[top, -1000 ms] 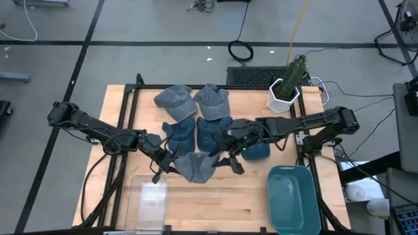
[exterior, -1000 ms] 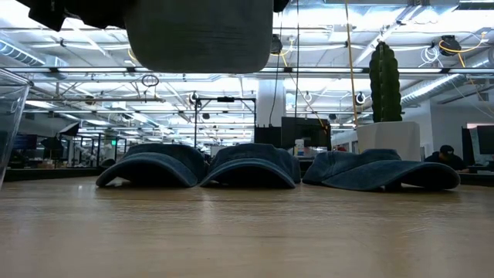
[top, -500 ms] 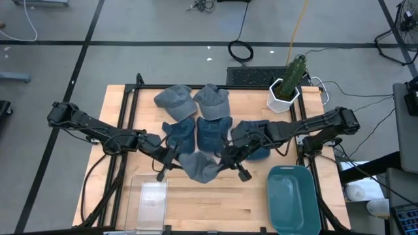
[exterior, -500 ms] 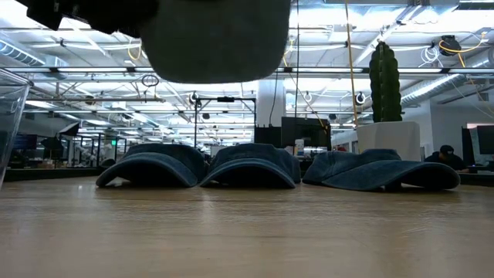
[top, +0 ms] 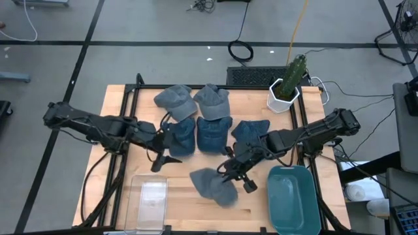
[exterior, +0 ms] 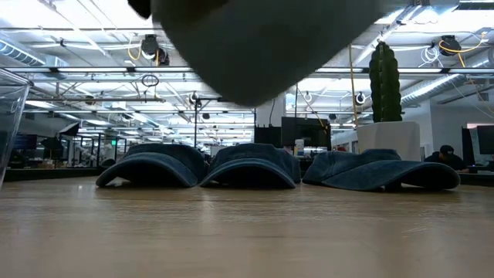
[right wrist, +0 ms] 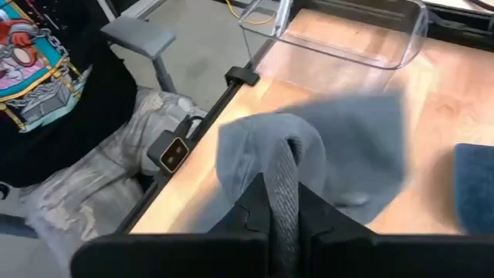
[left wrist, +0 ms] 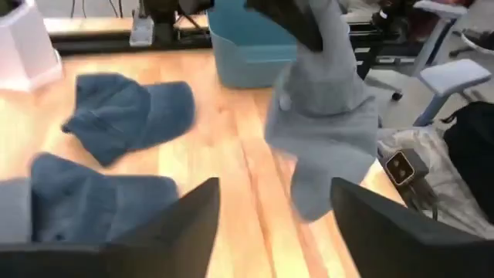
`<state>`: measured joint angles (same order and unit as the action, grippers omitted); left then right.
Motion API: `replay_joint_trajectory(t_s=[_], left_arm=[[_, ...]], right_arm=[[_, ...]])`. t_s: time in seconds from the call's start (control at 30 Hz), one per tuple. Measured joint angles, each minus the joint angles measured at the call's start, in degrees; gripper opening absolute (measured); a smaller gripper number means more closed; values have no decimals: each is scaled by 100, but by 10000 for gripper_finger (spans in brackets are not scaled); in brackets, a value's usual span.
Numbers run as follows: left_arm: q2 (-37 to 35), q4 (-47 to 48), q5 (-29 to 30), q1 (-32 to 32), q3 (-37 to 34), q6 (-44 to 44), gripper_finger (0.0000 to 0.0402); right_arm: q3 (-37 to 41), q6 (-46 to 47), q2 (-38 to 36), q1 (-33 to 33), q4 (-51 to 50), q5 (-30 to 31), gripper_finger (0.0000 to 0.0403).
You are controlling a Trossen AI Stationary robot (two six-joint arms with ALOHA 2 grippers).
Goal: Pick & Place hat
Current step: Put the right gray cap into the transparent bin
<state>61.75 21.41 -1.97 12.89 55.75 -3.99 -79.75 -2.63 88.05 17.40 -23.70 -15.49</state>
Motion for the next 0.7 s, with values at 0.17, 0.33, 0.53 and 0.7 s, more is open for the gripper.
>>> replay_joint_trajectory(t_s=[0.17,0.33,0.53,0.7], left_arm=[[415,-27,-966,-216,639,-253,315],[1263,559,-2045,-354,1071,-187,320],[2049,896,-3081,-564,1587,195,301],[2480,943,-3213,-858,2006,143,297]], right_arm=[[0,-79,0,15,12,15,1],[0,-340,0,13,170,12,0],[0,-628,-2,16,324,-432,0],[2,-864,-2,12,520,-415,0]])
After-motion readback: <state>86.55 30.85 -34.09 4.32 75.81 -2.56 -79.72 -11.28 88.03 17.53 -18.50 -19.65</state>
